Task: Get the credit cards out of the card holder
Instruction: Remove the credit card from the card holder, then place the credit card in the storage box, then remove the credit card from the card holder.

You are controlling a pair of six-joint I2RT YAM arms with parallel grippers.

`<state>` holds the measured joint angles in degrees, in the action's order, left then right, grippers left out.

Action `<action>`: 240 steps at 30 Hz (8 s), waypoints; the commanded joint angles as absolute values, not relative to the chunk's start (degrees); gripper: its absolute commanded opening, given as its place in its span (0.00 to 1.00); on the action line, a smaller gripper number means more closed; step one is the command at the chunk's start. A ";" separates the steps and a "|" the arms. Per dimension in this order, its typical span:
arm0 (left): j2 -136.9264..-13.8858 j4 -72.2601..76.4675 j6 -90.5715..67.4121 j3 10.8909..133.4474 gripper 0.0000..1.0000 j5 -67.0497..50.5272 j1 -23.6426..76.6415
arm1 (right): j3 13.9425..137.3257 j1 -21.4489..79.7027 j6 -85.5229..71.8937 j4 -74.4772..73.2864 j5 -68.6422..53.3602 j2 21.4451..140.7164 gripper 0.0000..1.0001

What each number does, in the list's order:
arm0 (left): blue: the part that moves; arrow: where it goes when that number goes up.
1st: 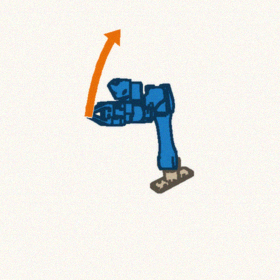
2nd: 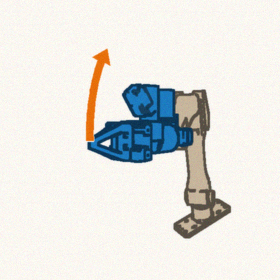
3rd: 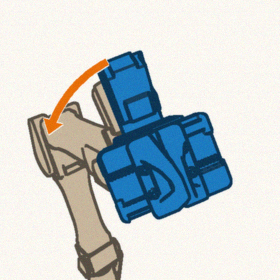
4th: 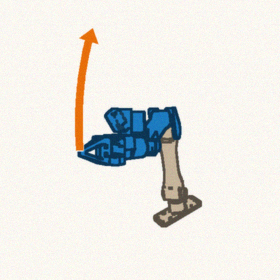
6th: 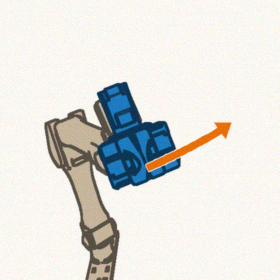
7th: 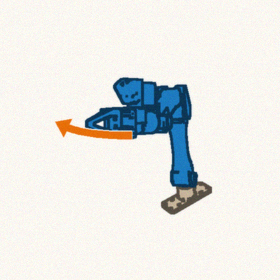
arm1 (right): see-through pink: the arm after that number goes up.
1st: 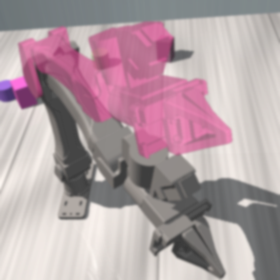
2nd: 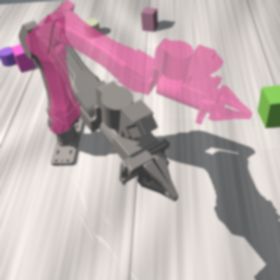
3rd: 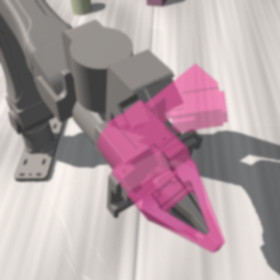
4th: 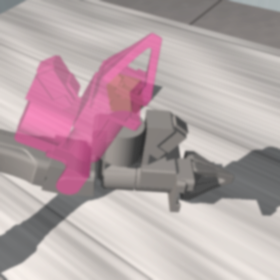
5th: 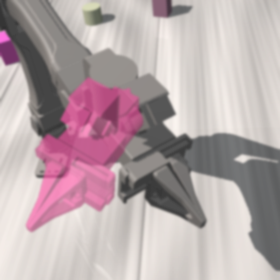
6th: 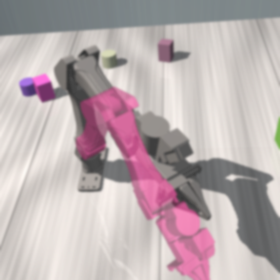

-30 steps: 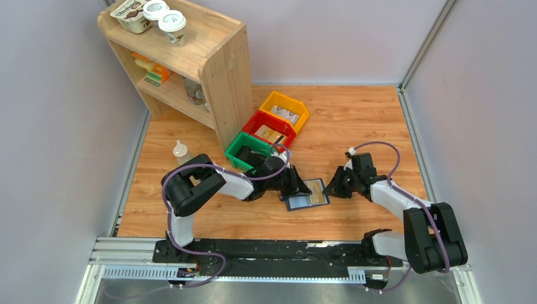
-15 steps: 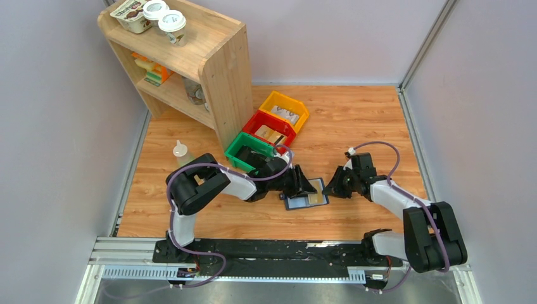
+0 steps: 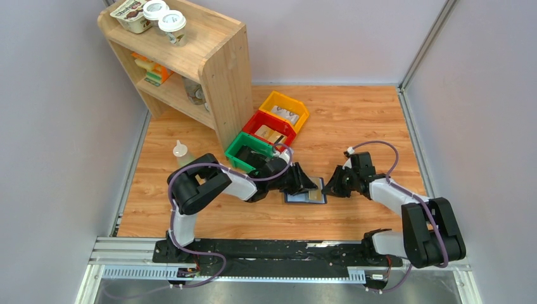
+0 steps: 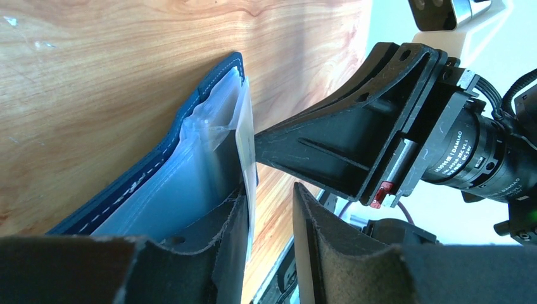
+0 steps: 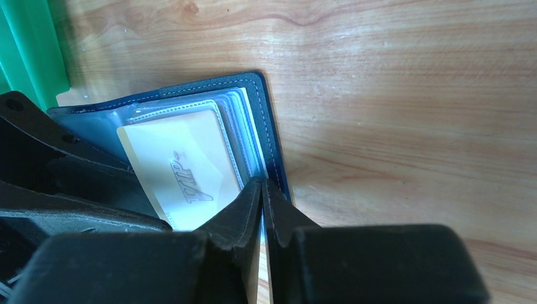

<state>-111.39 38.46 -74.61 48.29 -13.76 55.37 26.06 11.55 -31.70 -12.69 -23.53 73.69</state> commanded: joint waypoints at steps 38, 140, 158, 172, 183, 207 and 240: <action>-96.52 31.22 -67.33 38.76 0.01 -8.97 54.40 | 26.02 12.30 -30.76 -16.61 -19.42 76.55 0.10; -96.24 -25.76 -30.32 71.55 0.45 -12.75 48.07 | 33.04 18.45 -28.74 -18.37 -17.58 65.65 0.50; -105.55 -20.57 -36.21 65.39 0.36 -8.26 55.28 | 33.84 22.24 -27.95 -19.25 -15.38 71.81 0.48; -108.10 -18.90 -36.04 66.80 0.20 -10.55 55.99 | 35.95 23.99 -28.92 -19.51 -20.74 68.64 0.40; -106.62 -15.48 -36.47 65.49 0.21 -10.46 55.81 | 35.16 26.10 -31.11 -14.16 -25.84 71.97 0.40; -84.46 -2.12 -44.64 51.85 0.48 2.30 55.81 | 41.74 28.57 -27.61 -18.27 -20.49 75.33 0.52; -111.79 7.56 -58.44 65.21 0.49 -11.51 55.64 | 34.10 18.02 -28.91 -23.38 -12.57 74.09 0.32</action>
